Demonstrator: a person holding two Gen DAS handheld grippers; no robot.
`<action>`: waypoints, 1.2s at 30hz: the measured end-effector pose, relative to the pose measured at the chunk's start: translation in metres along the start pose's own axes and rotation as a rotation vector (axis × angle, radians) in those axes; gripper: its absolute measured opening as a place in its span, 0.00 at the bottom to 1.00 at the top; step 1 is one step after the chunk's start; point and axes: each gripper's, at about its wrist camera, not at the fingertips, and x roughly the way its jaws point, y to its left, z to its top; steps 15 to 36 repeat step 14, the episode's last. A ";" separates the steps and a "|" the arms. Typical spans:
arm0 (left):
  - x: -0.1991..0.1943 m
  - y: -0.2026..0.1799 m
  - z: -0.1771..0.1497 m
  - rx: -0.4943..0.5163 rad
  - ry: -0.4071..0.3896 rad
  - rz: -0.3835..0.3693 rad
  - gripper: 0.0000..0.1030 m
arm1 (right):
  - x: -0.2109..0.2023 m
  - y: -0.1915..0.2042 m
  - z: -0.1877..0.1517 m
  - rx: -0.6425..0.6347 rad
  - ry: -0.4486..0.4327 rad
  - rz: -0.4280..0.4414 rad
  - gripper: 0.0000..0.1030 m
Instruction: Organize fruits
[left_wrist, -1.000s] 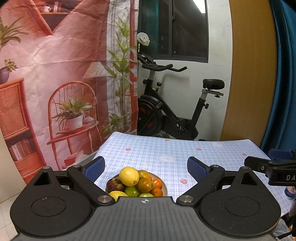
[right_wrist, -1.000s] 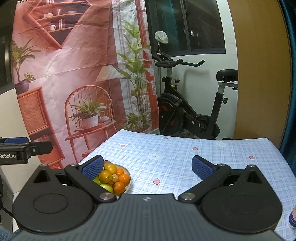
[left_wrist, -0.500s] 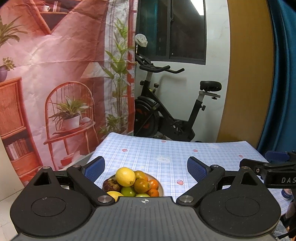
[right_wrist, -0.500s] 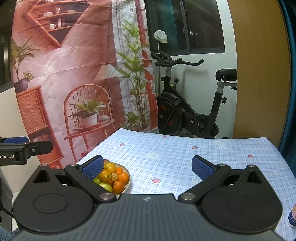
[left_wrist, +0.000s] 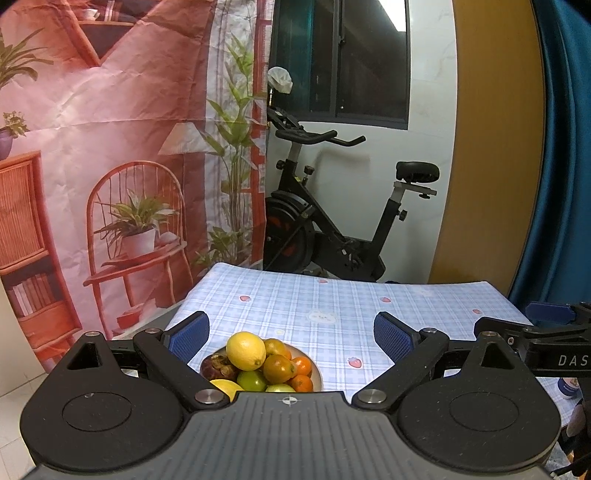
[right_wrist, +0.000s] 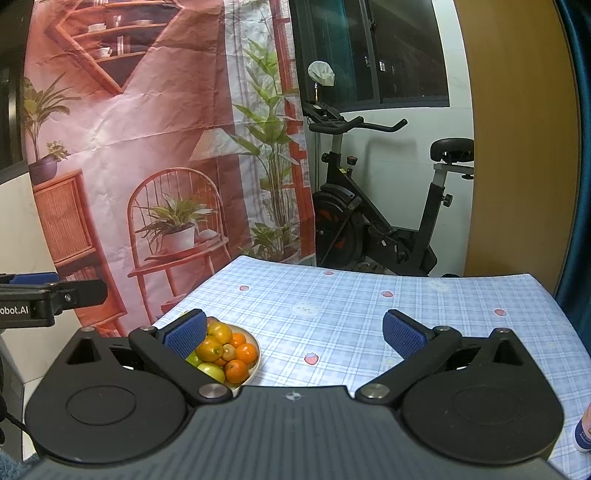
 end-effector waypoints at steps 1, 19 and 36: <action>0.000 0.000 0.000 0.000 0.000 -0.001 0.94 | 0.000 0.000 0.000 0.001 0.001 0.001 1.00; -0.001 0.002 0.000 -0.003 -0.001 0.004 0.95 | 0.000 0.000 -0.001 0.003 0.001 0.001 1.00; -0.001 0.002 0.000 -0.003 -0.001 0.004 0.95 | 0.000 0.000 -0.001 0.003 0.001 0.001 1.00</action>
